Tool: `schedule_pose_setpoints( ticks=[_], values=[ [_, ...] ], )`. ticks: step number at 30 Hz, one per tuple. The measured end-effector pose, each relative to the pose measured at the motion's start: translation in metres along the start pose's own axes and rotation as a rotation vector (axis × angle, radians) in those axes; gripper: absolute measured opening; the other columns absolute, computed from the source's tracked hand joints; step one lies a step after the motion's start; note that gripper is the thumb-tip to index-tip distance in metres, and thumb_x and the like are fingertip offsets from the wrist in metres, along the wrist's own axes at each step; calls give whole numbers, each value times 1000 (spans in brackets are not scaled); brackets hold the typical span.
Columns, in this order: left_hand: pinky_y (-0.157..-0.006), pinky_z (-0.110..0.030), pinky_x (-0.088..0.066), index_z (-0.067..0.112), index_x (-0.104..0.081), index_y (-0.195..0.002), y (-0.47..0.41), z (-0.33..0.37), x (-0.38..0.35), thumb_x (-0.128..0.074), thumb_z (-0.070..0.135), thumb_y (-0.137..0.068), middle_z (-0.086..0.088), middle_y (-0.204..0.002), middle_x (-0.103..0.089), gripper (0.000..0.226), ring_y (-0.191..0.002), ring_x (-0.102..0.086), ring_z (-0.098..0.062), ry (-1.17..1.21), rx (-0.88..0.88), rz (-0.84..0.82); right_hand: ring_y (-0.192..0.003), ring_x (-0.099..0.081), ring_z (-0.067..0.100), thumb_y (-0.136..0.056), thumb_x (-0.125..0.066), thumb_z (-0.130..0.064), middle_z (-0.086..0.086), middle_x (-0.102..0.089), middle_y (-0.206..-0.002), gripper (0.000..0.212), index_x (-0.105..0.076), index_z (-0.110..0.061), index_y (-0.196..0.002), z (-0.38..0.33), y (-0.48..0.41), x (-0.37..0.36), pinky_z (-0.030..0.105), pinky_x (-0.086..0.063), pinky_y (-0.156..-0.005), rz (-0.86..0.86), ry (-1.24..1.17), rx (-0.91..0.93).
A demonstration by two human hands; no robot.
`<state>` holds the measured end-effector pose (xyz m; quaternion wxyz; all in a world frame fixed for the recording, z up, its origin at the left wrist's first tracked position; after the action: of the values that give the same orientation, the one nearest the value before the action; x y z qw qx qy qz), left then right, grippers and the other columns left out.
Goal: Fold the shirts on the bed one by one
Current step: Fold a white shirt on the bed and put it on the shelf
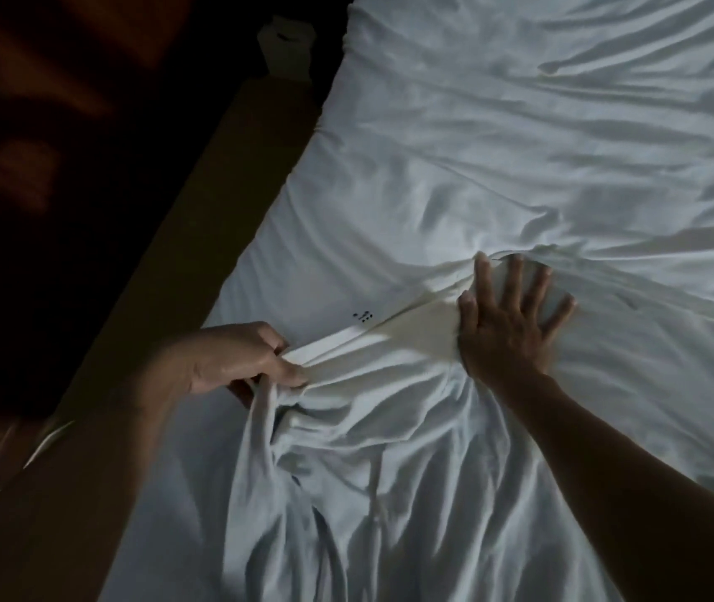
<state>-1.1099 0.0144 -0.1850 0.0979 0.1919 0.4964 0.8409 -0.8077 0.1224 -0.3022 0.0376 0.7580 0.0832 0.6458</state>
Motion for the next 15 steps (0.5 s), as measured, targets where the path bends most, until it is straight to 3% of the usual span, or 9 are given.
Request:
schedule_pose_setpoints(
  ticks=[3, 6, 9, 12, 14, 15],
  values=[
    [-69, -36, -48, -7, -72, -103, -6, -28, 1, -78, 22, -86, -19, -96, -72, 34, -82, -65, -32, 345, -99, 121, -159, 8, 37, -106, -17, -53, 4, -3, -174, 60, -4, -44, -163, -13, 0, -2, 76, 7, -117, 21, -31, -86],
    [-69, -36, -41, 0, -74, -96, -4, -36, -15, -73, 14, -79, -17, -89, -69, 23, -78, -64, -30, 520, -158, 243, -159, 11, 35, -107, -22, -45, 4, 4, -174, 61, -1, -38, -165, -36, 7, 8, 74, 9, -118, -49, -170, -167],
    [-65, -33, -43, 3, -74, -88, -2, -40, -17, -70, 16, -68, -15, -74, -69, 24, -68, -64, -22, 340, -215, 321, -159, 13, 32, -106, -29, -44, 4, 11, -173, 70, 4, -30, -165, -76, 41, 11, 66, 10, -121, -151, -265, -44],
    [-54, -32, -32, 2, -59, -68, -5, -48, -3, -61, 28, -58, -4, -56, -50, 28, -53, -51, -19, -38, -217, 448, -158, 13, 35, -98, -22, -53, 6, 15, -173, 75, 5, -32, -165, -103, 72, -6, 62, 10, -122, -119, -154, 147],
    [-48, -28, -29, 7, -43, -58, -3, -59, 7, -57, 26, -60, -18, -54, -51, 23, -52, -59, -33, -163, -140, 510, -158, 13, 38, -98, -20, -55, 6, 14, -173, 74, 4, -35, -165, -106, 73, -16, 64, 7, -123, -89, -120, 159],
    [-45, -24, -26, 11, -40, -57, -3, -68, 12, -59, 23, -65, -24, -63, -56, 23, -61, -65, -33, -224, -104, 532, -158, 12, 39, -99, -19, -56, 7, 12, -173, 73, 3, -35, -165, -106, 71, -19, 66, 5, -123, -74, -114, 149]
  ],
)
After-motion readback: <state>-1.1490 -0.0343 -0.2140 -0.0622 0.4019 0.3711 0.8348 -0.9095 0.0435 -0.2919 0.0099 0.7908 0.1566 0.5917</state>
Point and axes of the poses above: each hand's wrist, its own y-axis away from the middle knuckle, its own x-axis out of the back of the hand, z = x × y, the point moved 2 cm from there along -y, towards the middle knuckle
